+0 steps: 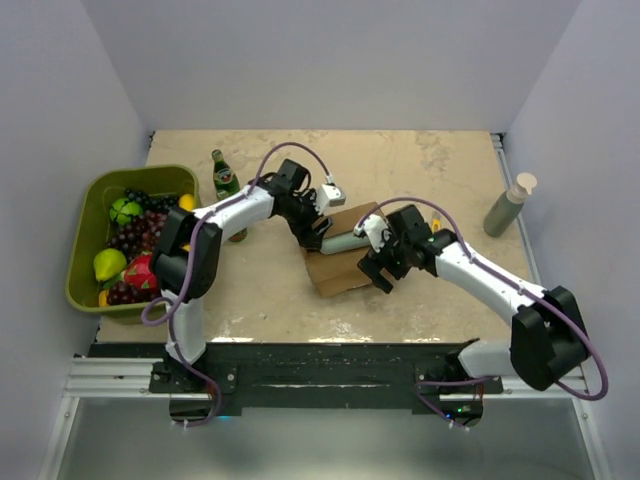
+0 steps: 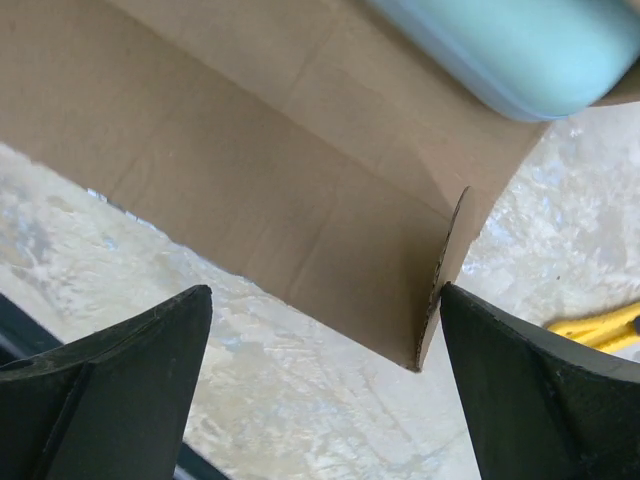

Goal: Unpack the express box
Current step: Open the express box at the center of the board.

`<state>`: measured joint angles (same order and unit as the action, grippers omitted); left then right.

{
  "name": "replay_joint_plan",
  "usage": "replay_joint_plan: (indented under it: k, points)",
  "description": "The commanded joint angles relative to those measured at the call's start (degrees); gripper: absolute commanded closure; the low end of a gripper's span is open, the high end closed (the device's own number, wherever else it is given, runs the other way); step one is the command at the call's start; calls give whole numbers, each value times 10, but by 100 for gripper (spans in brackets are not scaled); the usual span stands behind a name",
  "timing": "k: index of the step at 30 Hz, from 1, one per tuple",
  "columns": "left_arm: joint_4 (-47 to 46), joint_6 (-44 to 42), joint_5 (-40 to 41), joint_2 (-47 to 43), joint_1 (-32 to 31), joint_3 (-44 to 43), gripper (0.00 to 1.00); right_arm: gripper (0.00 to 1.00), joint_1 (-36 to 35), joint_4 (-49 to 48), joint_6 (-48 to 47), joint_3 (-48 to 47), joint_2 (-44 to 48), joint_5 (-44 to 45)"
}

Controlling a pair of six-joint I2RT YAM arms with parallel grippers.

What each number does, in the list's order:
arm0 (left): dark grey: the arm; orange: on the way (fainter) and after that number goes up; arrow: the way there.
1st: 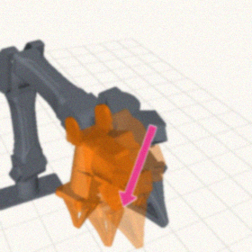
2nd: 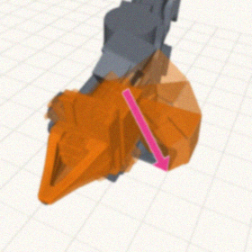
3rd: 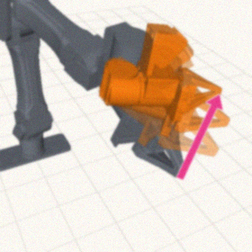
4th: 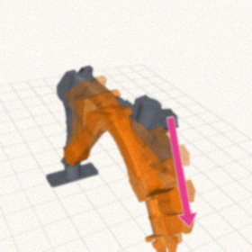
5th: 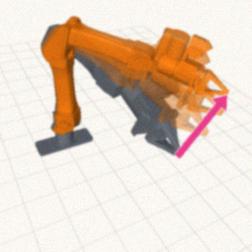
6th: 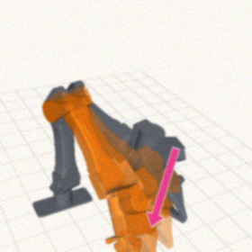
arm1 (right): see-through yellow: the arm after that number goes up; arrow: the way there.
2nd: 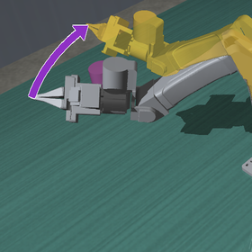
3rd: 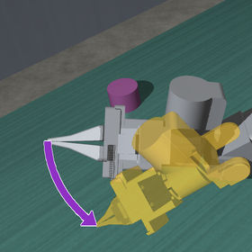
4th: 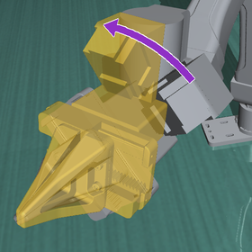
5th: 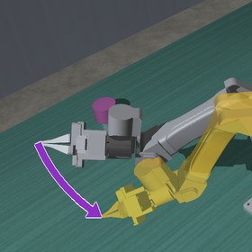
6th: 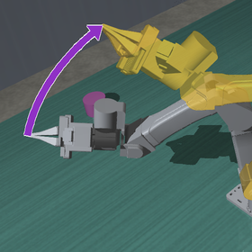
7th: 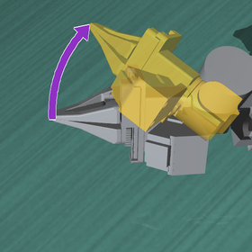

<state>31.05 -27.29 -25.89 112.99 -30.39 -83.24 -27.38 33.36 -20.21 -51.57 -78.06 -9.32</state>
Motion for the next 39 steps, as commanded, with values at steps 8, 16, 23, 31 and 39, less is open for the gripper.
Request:
replay_joint_plan:
  k: [8, 16, 23, 31, 39]
  points:
    - [9, 67, -302, 38, 52, -27, 33, 4, -31, -238, -168, 52, 32, 94]
    - [-2, 87, -316, 52, 53, -28, 33, 10, -54, -280, -342, 43, 23, 20]
    - [0, 77, -281, 55, 53, -29, 33, 9, -55, -193, -284, -92, 43, -70]
    - [2, 75, -261, 49, 53, -18, 33, 10, -53, -235, -239, -122, -17, -37]
    - [-16, 92, -264, 38, 53, -8, 34, 13, -40, -241, -266, -65, -46, 5]
